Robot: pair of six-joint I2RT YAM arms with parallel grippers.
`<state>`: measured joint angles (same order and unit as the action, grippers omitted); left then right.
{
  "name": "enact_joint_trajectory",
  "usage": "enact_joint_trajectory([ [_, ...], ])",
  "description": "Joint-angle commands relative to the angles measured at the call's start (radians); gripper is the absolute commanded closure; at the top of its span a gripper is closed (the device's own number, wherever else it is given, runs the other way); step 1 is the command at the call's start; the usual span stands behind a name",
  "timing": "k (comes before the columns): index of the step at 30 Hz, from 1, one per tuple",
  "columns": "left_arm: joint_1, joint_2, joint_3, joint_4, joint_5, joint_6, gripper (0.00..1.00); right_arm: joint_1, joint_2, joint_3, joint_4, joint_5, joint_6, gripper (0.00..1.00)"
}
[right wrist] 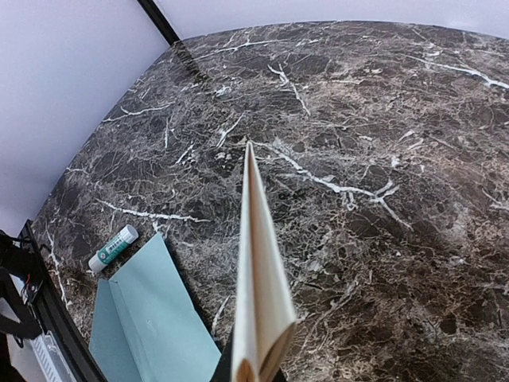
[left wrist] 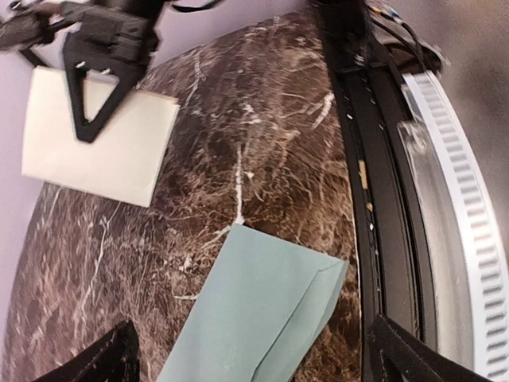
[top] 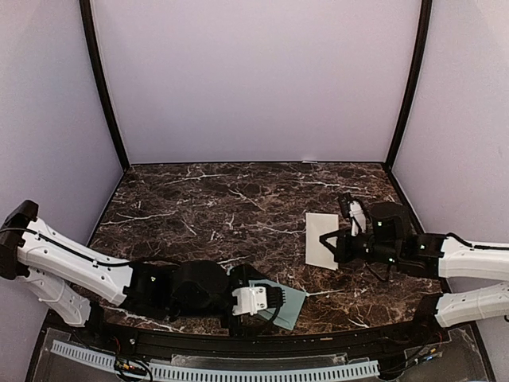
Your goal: Place the letter into the envelope and seal it
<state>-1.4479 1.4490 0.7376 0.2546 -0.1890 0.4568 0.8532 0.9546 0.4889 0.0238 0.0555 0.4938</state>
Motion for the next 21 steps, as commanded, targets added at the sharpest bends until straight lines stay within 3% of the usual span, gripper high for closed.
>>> enact_joint_trajectory([
  [1,-0.002,-0.036,0.113,-0.188,-0.143,-0.591,0.01,0.029,0.031,-0.034,0.12,-0.051,0.017,1.0],
  [6,-0.008,-0.074,0.113,-0.374,-0.155,-1.032,0.01,0.069,0.093,-0.051,0.162,-0.041,0.024,1.0],
  [10,-0.045,-0.143,0.061,-0.455,-0.199,-1.25,0.02,0.103,0.153,-0.052,0.202,-0.033,0.03,1.0],
  [12,-0.057,-0.179,0.045,-0.489,-0.189,-1.335,0.07,0.114,0.185,-0.049,0.221,-0.028,0.034,1.0],
  [15,-0.075,-0.188,0.021,-0.494,-0.147,-1.395,0.15,0.126,0.229,-0.041,0.237,-0.021,0.04,1.0],
  [21,-0.087,-0.137,-0.029,-0.441,-0.14,-1.423,0.17,0.14,0.269,-0.048,0.243,0.001,0.055,1.0],
])
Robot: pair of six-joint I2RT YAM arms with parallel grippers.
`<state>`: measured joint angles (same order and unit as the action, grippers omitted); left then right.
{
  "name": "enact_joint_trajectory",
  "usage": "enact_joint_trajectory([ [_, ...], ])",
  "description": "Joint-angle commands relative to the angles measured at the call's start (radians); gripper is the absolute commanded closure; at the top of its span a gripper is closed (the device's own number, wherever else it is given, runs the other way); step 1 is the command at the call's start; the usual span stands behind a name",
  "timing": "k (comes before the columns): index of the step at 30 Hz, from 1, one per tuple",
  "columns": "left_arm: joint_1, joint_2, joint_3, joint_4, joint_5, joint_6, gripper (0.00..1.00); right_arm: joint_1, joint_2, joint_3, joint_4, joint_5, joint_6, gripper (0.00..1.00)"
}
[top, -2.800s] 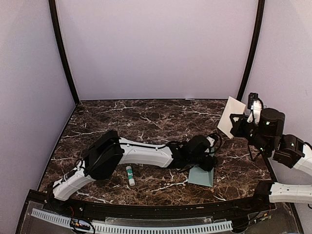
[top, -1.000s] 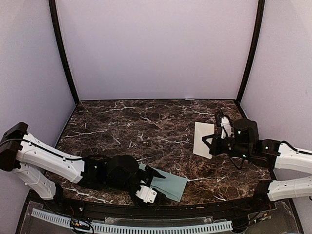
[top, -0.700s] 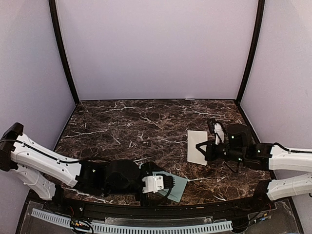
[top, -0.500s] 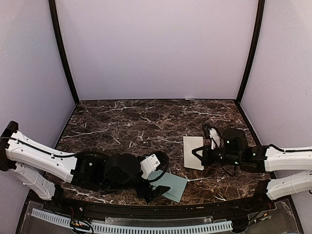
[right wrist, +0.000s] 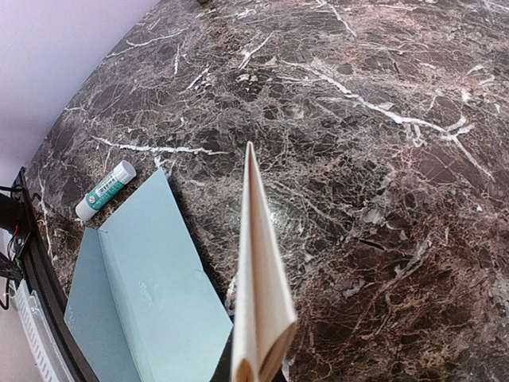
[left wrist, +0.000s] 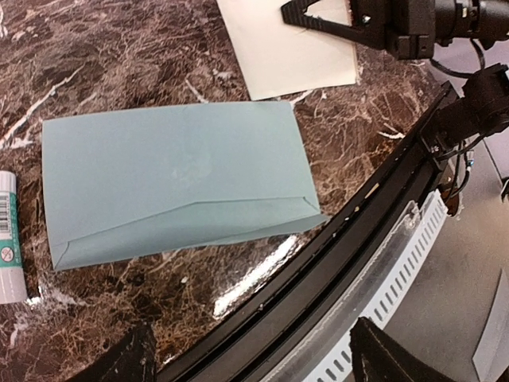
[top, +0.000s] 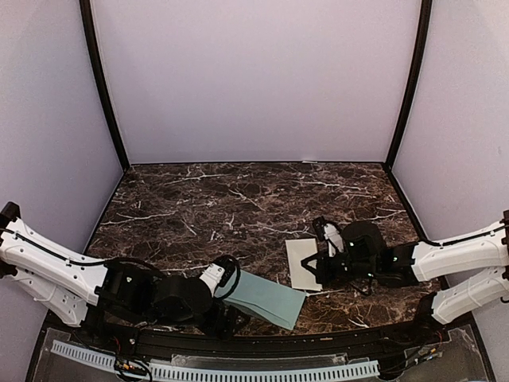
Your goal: Place the letter into the envelope and seal it
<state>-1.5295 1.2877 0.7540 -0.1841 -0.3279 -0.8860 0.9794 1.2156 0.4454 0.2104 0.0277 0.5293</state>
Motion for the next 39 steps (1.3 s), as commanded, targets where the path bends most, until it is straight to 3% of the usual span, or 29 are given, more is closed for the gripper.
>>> enact_joint_trajectory([
  [1,-0.006,0.031,-0.054,0.009,-0.008,-0.083,0.18,0.015,0.004,-0.011,0.055,0.035,0.025,1.0],
  [7,0.007,0.029,-0.12,0.093,-0.064,-0.081,0.28,0.031,-0.061,-0.061,0.025,0.068,0.06,1.0],
  [11,0.061,0.038,-0.195,0.218,-0.002,-0.063,0.35,0.034,-0.12,-0.107,0.02,0.074,0.085,1.0],
  [23,0.176,0.183,-0.203,0.435,0.061,0.027,0.4,0.108,-0.208,-0.183,-0.001,0.109,0.155,1.0],
  [31,0.288,0.249,-0.148,0.503,0.12,0.175,0.41,0.206,-0.191,-0.201,0.02,0.137,0.195,1.0],
  [35,0.304,0.226,-0.082,0.4,0.128,0.214,0.37,0.244,-0.207,-0.187,-0.028,0.198,0.21,1.0],
  [39,0.297,0.178,-0.044,0.243,0.135,0.157,0.17,0.244,-0.253,-0.156,-0.135,0.309,0.219,1.0],
])
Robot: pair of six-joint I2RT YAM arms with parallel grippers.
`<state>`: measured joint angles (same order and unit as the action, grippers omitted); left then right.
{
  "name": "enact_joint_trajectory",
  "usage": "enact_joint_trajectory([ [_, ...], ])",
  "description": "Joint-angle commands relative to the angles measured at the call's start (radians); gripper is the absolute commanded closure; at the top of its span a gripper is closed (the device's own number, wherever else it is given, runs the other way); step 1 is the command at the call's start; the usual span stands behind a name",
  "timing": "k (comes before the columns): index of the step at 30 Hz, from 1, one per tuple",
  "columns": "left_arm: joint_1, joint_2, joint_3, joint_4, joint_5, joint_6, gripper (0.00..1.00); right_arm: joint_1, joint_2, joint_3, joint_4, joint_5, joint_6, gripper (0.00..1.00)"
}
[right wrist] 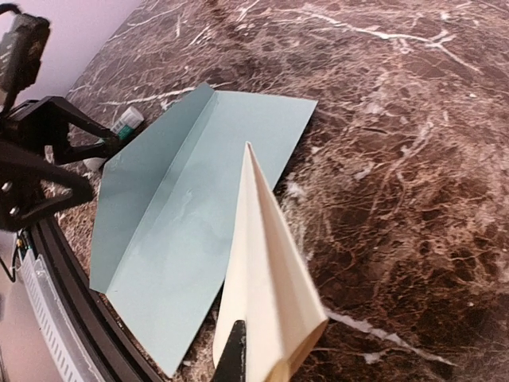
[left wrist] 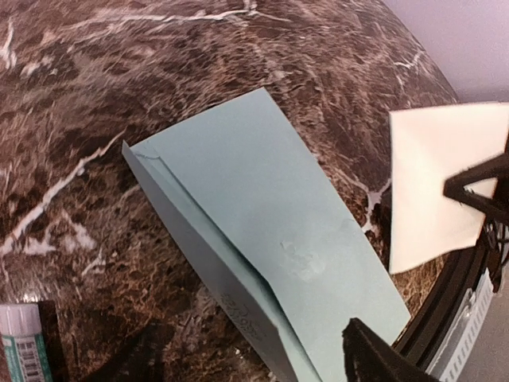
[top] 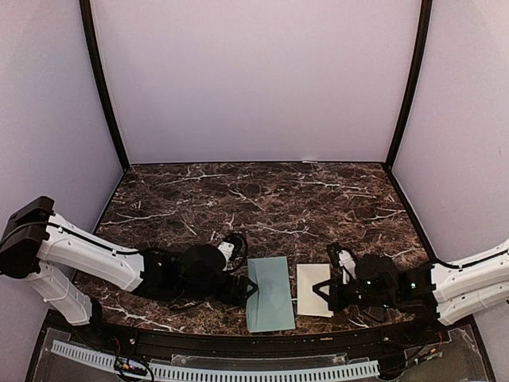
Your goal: Place the letter into the envelope and seal it
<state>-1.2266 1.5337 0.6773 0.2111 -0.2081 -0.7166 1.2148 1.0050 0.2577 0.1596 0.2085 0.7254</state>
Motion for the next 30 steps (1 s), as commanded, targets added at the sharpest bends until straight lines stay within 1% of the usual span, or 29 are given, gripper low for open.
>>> enact_joint_trajectory([
  [1,-0.01,-0.085,0.034,-0.201,0.0,-0.038,0.12,0.008,-0.052,0.039,-0.096,0.151,0.023,1.0],
  [2,-0.011,-0.091,0.035,-0.227,-0.016,-0.05,0.04,0.008,-0.062,0.047,-0.116,0.173,0.023,1.0],
  [4,-0.021,-0.104,0.036,-0.277,-0.038,-0.075,0.01,0.009,-0.078,0.055,-0.126,0.2,0.018,1.0],
  [8,-0.053,-0.101,0.034,-0.254,-0.103,-0.057,0.01,0.009,-0.093,0.06,-0.13,0.232,0.009,1.0],
  [11,-0.056,-0.049,0.055,-0.226,-0.127,-0.017,0.01,0.008,-0.095,0.064,-0.139,0.241,0.008,1.0],
  [12,-0.056,-0.033,0.08,-0.226,-0.13,-0.009,0.03,0.009,-0.095,0.065,-0.142,0.242,0.006,1.0],
  [14,-0.055,0.026,0.127,-0.233,-0.12,0.019,0.11,0.008,-0.095,0.069,-0.147,0.241,0.005,1.0],
  [15,-0.055,0.067,0.144,-0.239,-0.119,0.03,0.18,0.008,-0.096,0.07,-0.15,0.241,0.005,1.0],
  [16,-0.054,0.086,0.179,-0.255,-0.123,0.034,0.21,0.008,-0.097,0.071,-0.15,0.241,0.006,1.0],
  [17,-0.054,0.117,0.193,-0.262,-0.129,0.039,0.29,0.009,-0.098,0.071,-0.152,0.24,0.005,1.0],
  [18,-0.054,0.13,0.217,-0.275,-0.148,0.04,0.34,0.008,-0.101,0.071,-0.152,0.238,0.005,1.0],
  [19,-0.05,0.148,0.227,-0.279,-0.157,0.04,0.4,0.009,-0.102,0.071,-0.153,0.237,0.005,1.0],
  [20,-0.046,0.155,0.238,-0.281,-0.167,0.039,0.42,0.008,-0.105,0.069,-0.152,0.236,0.004,1.0],
  [21,-0.033,0.162,0.24,-0.28,-0.17,0.036,0.47,0.009,-0.108,0.069,-0.153,0.235,0.003,1.0],
  [24,-0.009,0.166,0.231,-0.266,-0.166,0.039,0.53,0.008,-0.117,0.068,-0.156,0.234,0.002,1.0],
  [27,0.009,0.173,0.227,-0.252,-0.13,0.057,0.59,0.008,-0.128,0.065,-0.156,0.235,0.003,1.0],
  [30,0.021,0.191,0.228,-0.245,-0.102,0.074,0.62,0.009,-0.134,0.061,-0.156,0.238,0.001,1.0],
])
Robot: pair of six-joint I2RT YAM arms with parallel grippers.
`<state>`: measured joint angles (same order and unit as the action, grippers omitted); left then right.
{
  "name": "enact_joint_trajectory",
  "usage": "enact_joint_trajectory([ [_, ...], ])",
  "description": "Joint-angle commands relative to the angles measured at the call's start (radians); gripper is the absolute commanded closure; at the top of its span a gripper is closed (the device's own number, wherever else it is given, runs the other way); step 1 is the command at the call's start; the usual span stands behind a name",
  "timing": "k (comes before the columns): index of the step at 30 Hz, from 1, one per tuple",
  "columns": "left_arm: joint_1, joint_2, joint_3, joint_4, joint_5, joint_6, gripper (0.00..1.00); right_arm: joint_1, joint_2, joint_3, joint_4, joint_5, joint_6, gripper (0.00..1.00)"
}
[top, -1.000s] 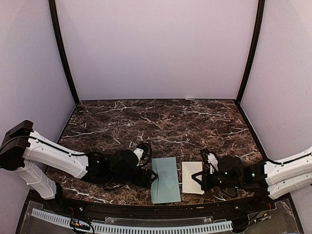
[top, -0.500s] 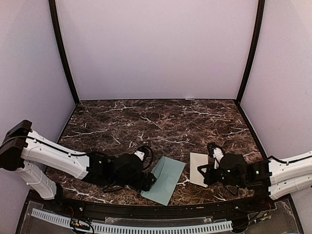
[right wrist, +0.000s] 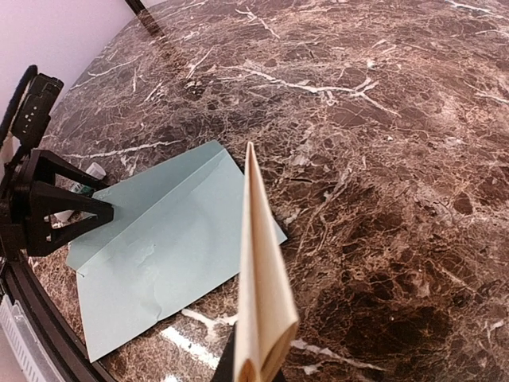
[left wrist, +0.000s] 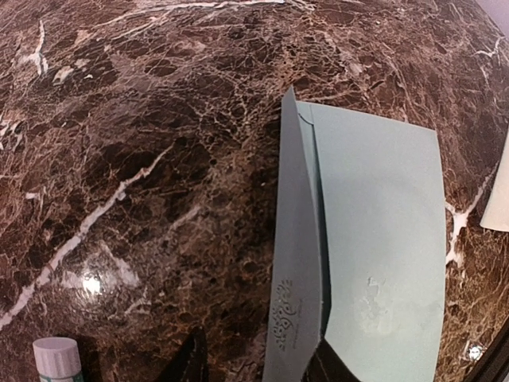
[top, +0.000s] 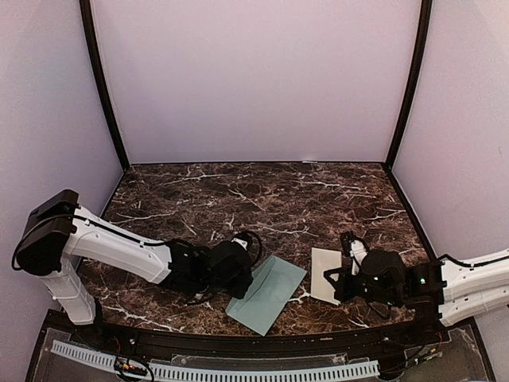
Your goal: Place the letter into the envelope and seal it
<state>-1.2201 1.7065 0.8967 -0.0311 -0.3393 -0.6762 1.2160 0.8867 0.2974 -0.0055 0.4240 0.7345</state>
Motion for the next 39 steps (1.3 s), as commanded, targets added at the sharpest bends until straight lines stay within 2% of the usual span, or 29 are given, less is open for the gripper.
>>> enact_joint_trajectory([
  [1,0.018,0.023,0.01,-0.001,0.046,0.035,0.63,0.007,-0.015,0.022,0.009,0.023,-0.008,1.0],
  [5,0.033,0.061,0.01,0.019,0.102,0.048,0.66,0.007,-0.012,0.022,0.009,0.022,-0.008,1.0],
  [9,0.04,0.084,0.013,0.056,0.133,0.055,0.73,0.008,-0.008,0.021,0.009,0.026,-0.009,1.0],
  [13,0.044,0.092,0.018,0.059,0.142,0.056,0.83,0.007,-0.003,0.022,0.009,0.027,-0.009,1.0],
  [16,0.046,0.094,0.011,0.062,0.144,0.05,0.98,0.008,-0.006,0.023,0.01,0.028,-0.012,1.0],
  [17,0.047,0.094,0.007,0.068,0.146,0.051,0.99,0.007,-0.009,0.025,0.01,0.029,-0.011,1.0],
  [22,0.048,0.05,-0.002,0.091,0.138,0.088,1.0,0.007,-0.047,0.028,0.01,0.059,-0.027,1.0],
  [29,0.048,-0.167,0.013,0.108,0.048,0.153,1.0,0.006,-0.133,0.079,0.028,0.06,-0.081,1.0],
  [34,0.048,-0.302,-0.043,0.219,0.052,0.217,1.0,0.006,-0.083,0.194,0.038,0.035,-0.102,1.0],
  [39,0.048,-0.368,-0.11,0.301,0.01,0.248,1.0,0.006,0.049,0.338,0.036,-0.001,-0.069,1.0],
])
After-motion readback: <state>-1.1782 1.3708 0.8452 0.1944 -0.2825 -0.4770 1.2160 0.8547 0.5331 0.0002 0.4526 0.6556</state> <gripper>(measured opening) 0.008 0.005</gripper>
